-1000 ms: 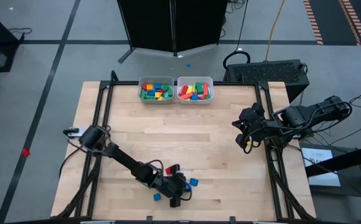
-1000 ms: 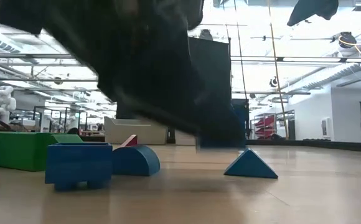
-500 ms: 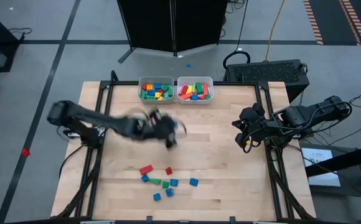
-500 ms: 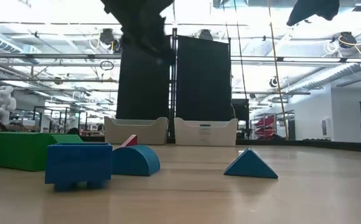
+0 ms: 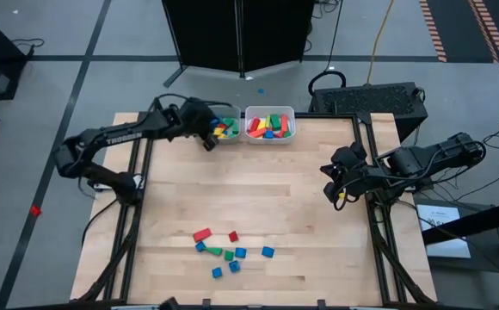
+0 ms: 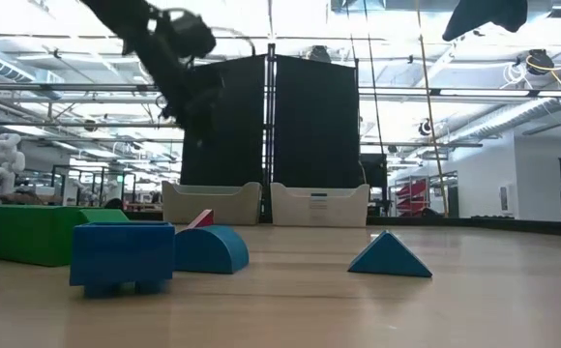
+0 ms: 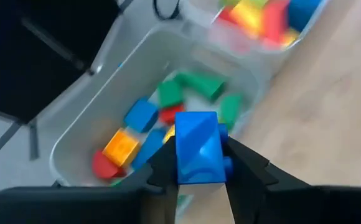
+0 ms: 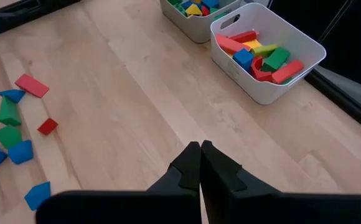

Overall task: Sort blocks by size
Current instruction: Put the blue 4-stud game piece into the gray bin, then put the green triangular block into the gray bin

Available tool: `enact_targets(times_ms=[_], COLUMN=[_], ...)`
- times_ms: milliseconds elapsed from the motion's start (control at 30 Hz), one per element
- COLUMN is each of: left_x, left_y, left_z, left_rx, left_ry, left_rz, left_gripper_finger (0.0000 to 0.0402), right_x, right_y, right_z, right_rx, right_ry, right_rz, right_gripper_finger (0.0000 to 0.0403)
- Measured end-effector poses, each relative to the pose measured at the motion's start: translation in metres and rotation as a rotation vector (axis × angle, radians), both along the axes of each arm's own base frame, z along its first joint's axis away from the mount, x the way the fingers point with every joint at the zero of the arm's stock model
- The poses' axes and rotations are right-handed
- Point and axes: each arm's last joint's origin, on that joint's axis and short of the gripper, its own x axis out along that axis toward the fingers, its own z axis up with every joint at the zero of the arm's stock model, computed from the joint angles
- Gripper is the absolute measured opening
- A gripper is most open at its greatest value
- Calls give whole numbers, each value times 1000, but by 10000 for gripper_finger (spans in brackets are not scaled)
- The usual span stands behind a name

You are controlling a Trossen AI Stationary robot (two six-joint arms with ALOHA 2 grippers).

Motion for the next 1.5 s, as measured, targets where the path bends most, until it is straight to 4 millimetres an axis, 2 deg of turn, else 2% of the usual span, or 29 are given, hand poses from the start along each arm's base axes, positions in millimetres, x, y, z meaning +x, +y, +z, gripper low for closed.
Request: enact_targets(times_ms=[100,200,367,467,567,733,900,1000,1100,1267,1500], left_x=[-5,-6,-3,-2,3,11,10,8,1,-8,-9], left_y=[16,22,24,14,-15,-91,-177,-221,-254,-284,-303], left_z=[-12,-18,-20,-21,-23,-38,-57,-56,-55,-49,-60], left_rx=[-10,-55,-65,-238,-436,-591,-620,-559,-469,-413,-429], left_ry=[33,16,2,-60,-97,-10,-12,-70,-83,-155,-145], left_rz=[-7,-71,-81,-135,-323,-489,-561,-590,-634,-654,-663], left_gripper_finger=[135,177,232,243,245,246,246,246,246,247,247], right_x=[0,0,0,0,0,0,-1,-1,-1,-1,-1], right_y=[-1,-1,-1,-1,-1,-1,-1,-1,-1,-1,-1], right_z=[0,1,1,1,1,0,0,0,0,0,0], right_rx=[-17,-23,-32,-32,-32,-33,-42,-53,-62,-66,-66], right_ry=[-7,-10,-15,-14,-14,-8,2,10,16,19,19], right_rz=[-12,-17,-28,-27,-26,-24,-11,1,10,14,14], right_gripper_finger=[0,0,0,0,0,0,0,0,0,0,0])
